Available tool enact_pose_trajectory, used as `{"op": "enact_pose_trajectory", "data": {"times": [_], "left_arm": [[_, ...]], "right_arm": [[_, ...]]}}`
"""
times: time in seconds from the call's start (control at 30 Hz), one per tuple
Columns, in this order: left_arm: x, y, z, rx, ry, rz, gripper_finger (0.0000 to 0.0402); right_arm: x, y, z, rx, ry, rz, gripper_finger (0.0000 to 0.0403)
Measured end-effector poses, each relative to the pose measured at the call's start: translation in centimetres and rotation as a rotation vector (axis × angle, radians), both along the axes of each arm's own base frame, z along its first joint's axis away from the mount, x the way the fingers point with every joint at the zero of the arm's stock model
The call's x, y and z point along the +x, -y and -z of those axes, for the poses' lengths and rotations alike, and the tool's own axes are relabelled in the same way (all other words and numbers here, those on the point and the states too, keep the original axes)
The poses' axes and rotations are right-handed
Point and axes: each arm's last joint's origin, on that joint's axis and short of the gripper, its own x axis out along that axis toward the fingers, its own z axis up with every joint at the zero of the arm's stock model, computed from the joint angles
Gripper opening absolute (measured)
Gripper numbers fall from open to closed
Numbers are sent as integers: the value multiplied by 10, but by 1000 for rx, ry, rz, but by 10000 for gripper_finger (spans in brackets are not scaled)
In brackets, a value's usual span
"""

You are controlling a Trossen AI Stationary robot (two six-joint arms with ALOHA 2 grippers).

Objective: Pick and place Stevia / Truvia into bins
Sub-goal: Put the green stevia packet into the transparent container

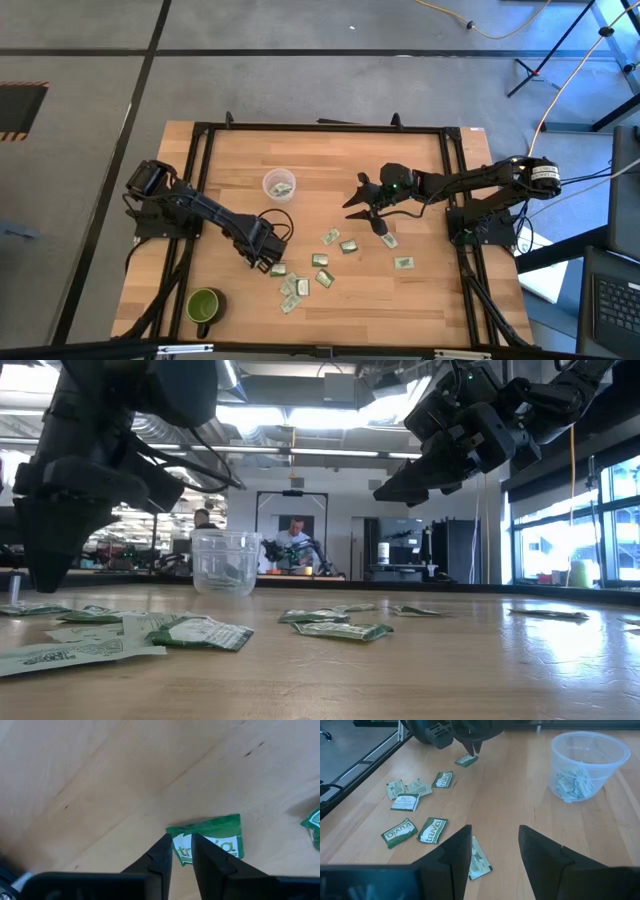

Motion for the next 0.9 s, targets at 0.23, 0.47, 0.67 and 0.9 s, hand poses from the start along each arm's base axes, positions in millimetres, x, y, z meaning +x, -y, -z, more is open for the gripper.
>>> {"op": "enact_pose_trajectory", "data": {"times": [0.23,0.47,0.67,0.9], "left_arm": [[0,1,0,-9,-4,-31,67],[0,0,0,25,8,-31,65],[2,1,11,8,-44,-42,60],[3,2,21,-5,-100,-20,62]], "right_arm": [[0,0,0,1,-3,0,165],[0,0,0,1,-3,0,165],[0,0,1,1,-6,1,165],[0,0,1,1,-7,0,165]]}}
